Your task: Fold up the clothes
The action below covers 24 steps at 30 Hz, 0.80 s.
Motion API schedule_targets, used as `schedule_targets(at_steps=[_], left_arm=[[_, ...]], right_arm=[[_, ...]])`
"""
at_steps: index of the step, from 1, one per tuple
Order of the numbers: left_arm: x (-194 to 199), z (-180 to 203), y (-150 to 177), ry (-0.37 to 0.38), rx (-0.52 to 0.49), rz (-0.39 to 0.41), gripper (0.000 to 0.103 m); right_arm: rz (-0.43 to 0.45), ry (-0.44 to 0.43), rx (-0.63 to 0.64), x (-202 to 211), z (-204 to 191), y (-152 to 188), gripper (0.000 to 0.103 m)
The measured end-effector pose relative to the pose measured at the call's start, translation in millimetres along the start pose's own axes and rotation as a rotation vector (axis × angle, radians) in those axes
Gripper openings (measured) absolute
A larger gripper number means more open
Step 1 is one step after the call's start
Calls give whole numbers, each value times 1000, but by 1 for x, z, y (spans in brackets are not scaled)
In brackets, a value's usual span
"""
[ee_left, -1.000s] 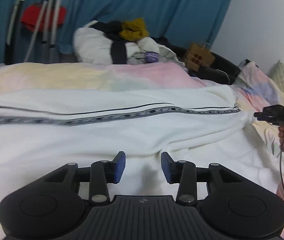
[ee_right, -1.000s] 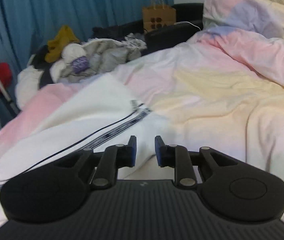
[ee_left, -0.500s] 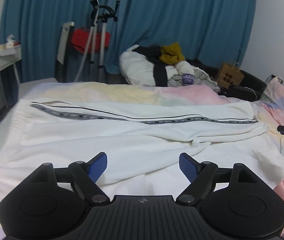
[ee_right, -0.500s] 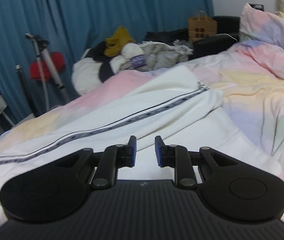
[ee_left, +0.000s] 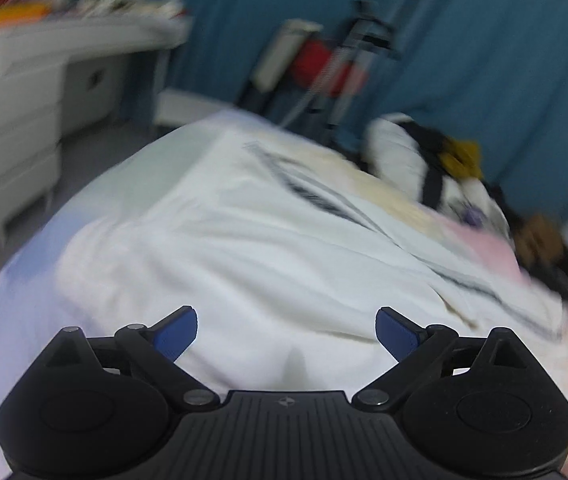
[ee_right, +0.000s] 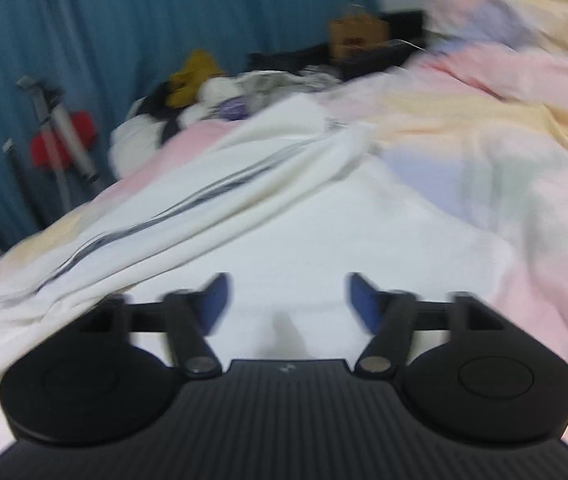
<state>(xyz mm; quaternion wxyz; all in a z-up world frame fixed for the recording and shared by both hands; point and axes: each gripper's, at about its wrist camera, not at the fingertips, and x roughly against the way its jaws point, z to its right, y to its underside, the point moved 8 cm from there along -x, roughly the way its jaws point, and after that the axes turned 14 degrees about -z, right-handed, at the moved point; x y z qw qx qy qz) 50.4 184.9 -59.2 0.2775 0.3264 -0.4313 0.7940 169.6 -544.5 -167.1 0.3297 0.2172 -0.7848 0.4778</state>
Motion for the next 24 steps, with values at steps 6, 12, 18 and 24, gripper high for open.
schedule_targets(at_steps=[6,12,18,24], left_arm=[[6,-48,5,84,244,-37,97],[-9,-85,19,172,464,-140,97],[-30,-114,19,258,635,-162,97],[-40,-125,9,298,686,-139,75]], right_arm=[[36,41,-189,10,38,2,84],[58,96,-460,15,87,13,84],[14,-23,-750,-12,121,40,85],[72,-45,-738,-38,120,21,75]])
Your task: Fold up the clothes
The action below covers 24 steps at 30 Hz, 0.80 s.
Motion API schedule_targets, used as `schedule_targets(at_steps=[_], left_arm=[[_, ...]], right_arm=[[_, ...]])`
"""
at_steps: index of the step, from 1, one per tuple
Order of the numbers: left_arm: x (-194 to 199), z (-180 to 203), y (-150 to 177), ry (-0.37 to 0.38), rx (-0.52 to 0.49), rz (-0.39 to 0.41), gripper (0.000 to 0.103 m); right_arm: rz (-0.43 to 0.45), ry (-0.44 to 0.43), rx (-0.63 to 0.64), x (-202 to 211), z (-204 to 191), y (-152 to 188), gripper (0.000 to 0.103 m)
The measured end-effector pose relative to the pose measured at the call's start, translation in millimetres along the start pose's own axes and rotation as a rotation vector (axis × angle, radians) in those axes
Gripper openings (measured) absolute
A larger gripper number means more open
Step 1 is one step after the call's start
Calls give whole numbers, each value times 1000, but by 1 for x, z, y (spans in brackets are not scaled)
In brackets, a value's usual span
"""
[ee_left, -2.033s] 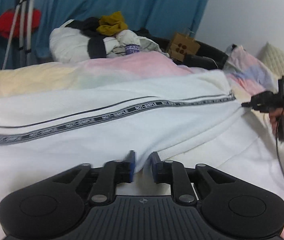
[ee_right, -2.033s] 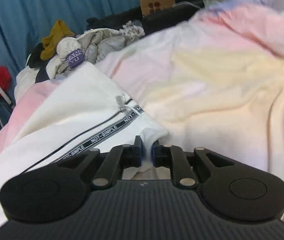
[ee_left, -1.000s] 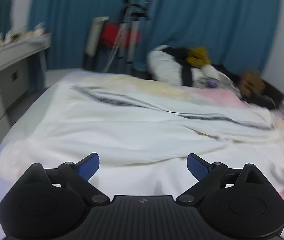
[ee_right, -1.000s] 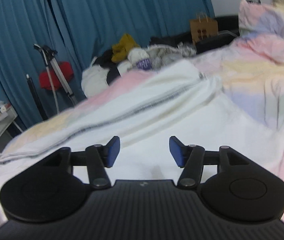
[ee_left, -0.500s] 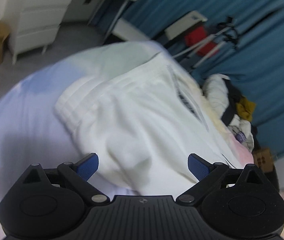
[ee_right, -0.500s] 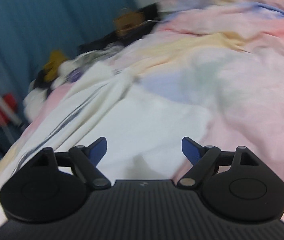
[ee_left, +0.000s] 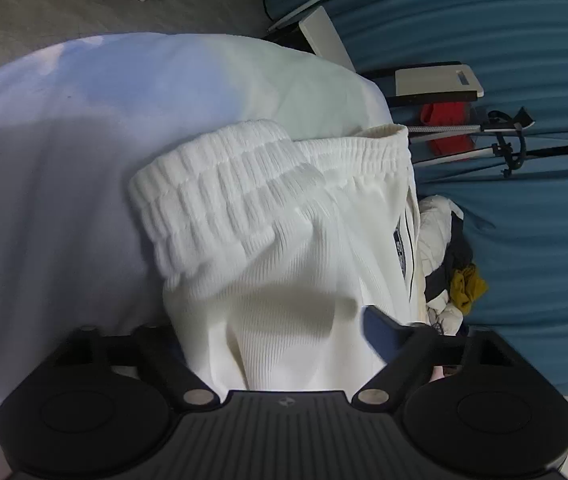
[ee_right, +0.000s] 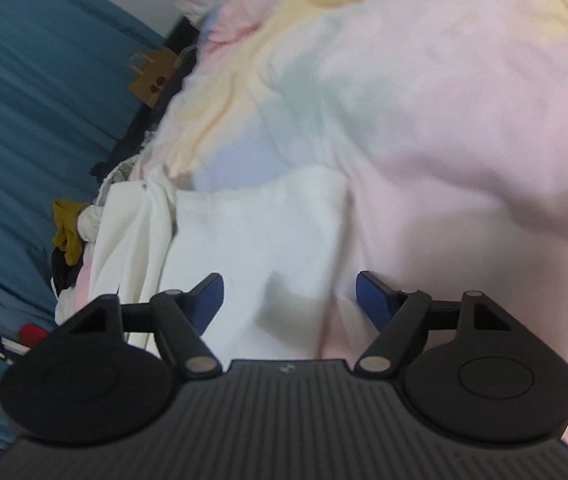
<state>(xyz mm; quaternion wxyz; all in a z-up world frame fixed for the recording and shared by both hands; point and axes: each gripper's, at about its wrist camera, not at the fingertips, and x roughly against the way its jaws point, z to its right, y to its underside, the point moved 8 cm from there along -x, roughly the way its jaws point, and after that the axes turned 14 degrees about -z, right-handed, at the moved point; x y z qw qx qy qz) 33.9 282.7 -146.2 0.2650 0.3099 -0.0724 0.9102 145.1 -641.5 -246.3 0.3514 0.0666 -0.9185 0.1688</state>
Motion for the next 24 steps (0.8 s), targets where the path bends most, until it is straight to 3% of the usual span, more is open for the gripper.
schedule_targets(at_steps=[3,4,5,8,12,16,21,24], left_arm=[[-11,1,-2,-10,-3,4,51],[-12,0,-3,-15,-1,9,41],[-13,0,-4,-24,-4,17,29],[-2,12,-1,-1,-74,62,12],[28,39,13,68,-224,157,8],[57,52,36,124,-321,205,8],[68,67,53,138,-352,219,8],[53,88,43,118,-360,216,8]], right_arm=[[4,17,57,-13,-14,1,43],[6,43,82,-16,-18,3,20],[11,58,107,-16,-22,4,9],[78,43,164,-1,-40,4,7],[177,-24,229,38,-62,-5,6],[218,-65,205,68,-58,-11,6],[236,-93,192,84,-67,-24,6],[238,-119,209,76,-98,-35,6]])
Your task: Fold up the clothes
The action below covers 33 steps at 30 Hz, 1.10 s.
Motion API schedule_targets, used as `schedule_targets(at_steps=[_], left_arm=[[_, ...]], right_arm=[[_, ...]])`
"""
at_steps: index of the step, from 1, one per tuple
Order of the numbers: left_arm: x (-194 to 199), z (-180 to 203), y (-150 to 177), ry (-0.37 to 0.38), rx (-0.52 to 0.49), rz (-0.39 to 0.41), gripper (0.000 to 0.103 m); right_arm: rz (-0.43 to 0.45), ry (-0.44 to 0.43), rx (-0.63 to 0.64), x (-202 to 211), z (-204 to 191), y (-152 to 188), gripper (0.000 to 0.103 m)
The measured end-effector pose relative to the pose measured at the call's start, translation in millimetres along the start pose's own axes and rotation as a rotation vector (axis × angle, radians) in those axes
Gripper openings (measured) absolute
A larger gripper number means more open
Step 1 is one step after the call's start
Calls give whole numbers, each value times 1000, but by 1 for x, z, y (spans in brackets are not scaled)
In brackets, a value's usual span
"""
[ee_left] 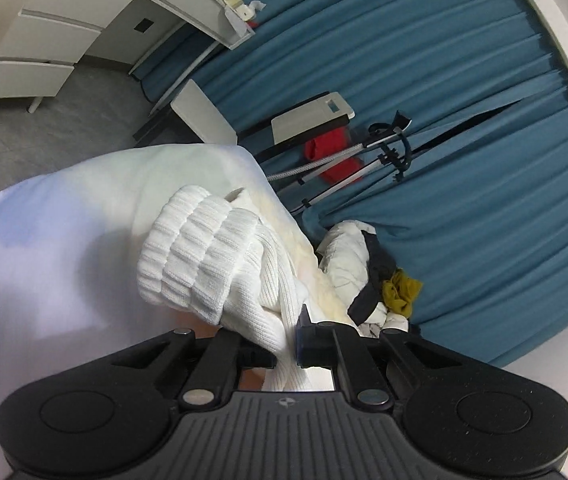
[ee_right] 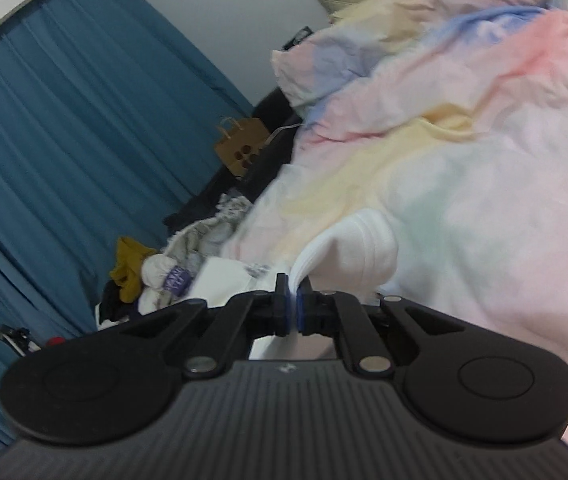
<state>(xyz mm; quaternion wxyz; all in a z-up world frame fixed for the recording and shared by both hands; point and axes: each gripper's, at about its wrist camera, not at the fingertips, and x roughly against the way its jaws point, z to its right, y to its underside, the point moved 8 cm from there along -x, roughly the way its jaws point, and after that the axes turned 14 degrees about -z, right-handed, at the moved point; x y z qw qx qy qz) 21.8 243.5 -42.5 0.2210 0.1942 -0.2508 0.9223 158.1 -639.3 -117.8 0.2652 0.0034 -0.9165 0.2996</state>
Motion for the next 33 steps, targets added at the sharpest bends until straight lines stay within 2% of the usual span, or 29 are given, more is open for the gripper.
schedule_targets(at_steps=[4,8,13,17,19,22,25,27,29,30,31,32,33], left_arm=[[-45,23,-45,13,-21,29,8],[-99,43,-88,23,-19,44,8],[-201,50,-133,-51,-53,38,8],[-278,36,-160,-126,-27,-1,8],[-305,30,-170,-171,-57,-21,8],[-325,26,-179,-212,-104,-47,9],[-330,29,-178,-210,-142,-54,17],[-323,32,-174,-183,-166,-51,22],[-306,35,-165,-154,-178,-37,38],[-295,37,-159,-136,-180,-23,45],[-276,36,-149,-117,-180,-12,56],[-262,37,-140,-97,-174,-4,61],[-248,37,-132,-75,-168,2,62]], right_arm=[[-3,8,53,-41,-52,-22,6],[13,55,146,-109,-107,-44,6],[17,118,271,-210,-161,-47,6],[-34,191,370,-290,-179,-29,6],[-64,222,402,-323,-181,-18,6],[-102,240,427,-352,-177,-6,7],[-134,213,423,-358,-174,1,11],[-127,171,407,-346,-173,-1,17],[-119,134,397,-329,-172,-4,37],[-114,117,395,-318,-172,-7,44],[-103,98,391,-305,-170,-9,60],[-86,79,383,-289,-166,-11,74],[-69,61,375,-272,-161,-13,77]])
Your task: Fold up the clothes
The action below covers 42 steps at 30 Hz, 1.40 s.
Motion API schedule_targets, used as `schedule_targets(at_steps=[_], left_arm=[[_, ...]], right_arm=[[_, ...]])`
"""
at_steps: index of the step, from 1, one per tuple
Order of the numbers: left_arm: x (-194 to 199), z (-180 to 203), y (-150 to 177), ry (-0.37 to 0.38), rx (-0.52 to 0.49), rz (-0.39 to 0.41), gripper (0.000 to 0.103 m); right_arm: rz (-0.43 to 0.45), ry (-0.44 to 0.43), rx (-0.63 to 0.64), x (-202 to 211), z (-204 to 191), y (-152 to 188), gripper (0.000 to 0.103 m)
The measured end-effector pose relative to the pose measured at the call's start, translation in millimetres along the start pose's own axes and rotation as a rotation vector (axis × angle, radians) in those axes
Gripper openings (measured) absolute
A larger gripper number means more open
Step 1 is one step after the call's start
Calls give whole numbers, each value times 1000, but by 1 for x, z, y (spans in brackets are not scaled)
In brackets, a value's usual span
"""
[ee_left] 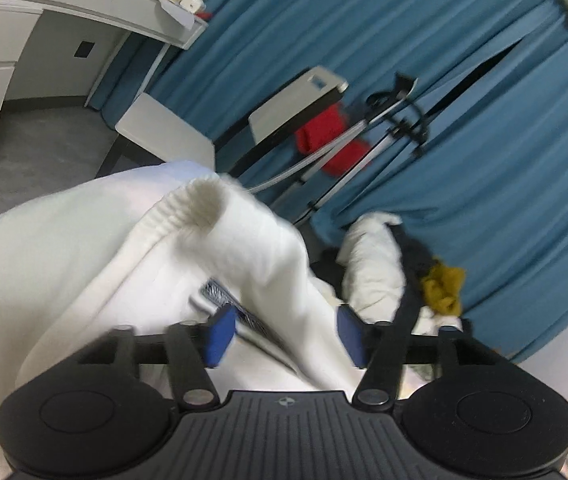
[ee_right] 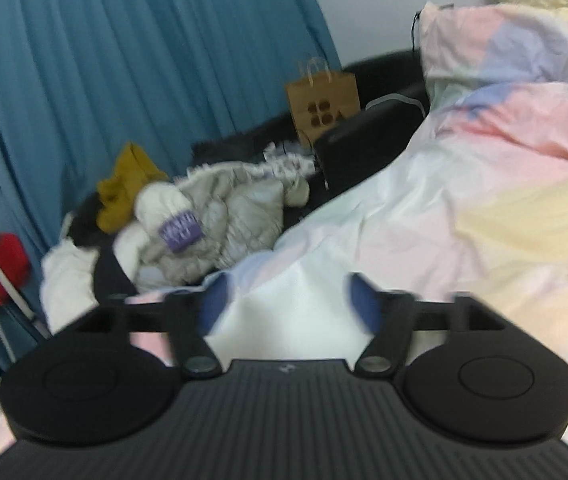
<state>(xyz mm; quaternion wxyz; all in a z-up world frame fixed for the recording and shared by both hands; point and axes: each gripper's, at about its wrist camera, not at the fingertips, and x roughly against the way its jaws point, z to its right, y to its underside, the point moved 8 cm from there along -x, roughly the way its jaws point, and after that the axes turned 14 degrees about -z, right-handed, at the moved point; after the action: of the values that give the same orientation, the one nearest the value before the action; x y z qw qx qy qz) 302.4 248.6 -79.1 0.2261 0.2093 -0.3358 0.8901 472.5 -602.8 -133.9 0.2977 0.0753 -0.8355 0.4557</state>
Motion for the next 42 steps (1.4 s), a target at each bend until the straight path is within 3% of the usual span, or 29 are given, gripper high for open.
schedule_targets(at_steps=[4,10,13,17,20,22,24,27,28,29,32,36,42], left_arm=[[45,-6,32,66,56,13,79],[64,-34,69,42,160,-105,80],[55,-49,78,46,207,-147,80],[25,-68,79,86,285,-180,71],[-2,-77,66,110,306,-162,62],[-19,-78,56,89,273,-139,56],[-32,-73,49,68,228,-120,49],[-40,-66,39,41,191,-105,28],[-37,-66,36,48,199,-101,21],[-34,-66,33,54,206,-98,16],[-16,-59,26,64,199,-88,13],[25,-44,21,67,160,-69,12],[114,-52,20,43,142,-12,12]], right_arm=[[37,-60,-93,56,34,15,81],[-58,-125,-384,90,100,80,83],[-126,-204,-513,81,118,112,83],[-201,-262,-508,52,116,120,83],[-153,-339,-431,30,97,109,83],[-143,-315,-376,9,86,105,82],[-124,-278,-342,-11,79,99,74],[-91,-214,-333,-26,73,85,46],[-86,-198,-328,-28,71,80,30],[-81,-181,-322,-30,69,75,25],[-72,-140,-283,-21,60,68,20],[-52,-151,-299,10,61,61,18],[-117,-221,-305,68,51,89,17]])
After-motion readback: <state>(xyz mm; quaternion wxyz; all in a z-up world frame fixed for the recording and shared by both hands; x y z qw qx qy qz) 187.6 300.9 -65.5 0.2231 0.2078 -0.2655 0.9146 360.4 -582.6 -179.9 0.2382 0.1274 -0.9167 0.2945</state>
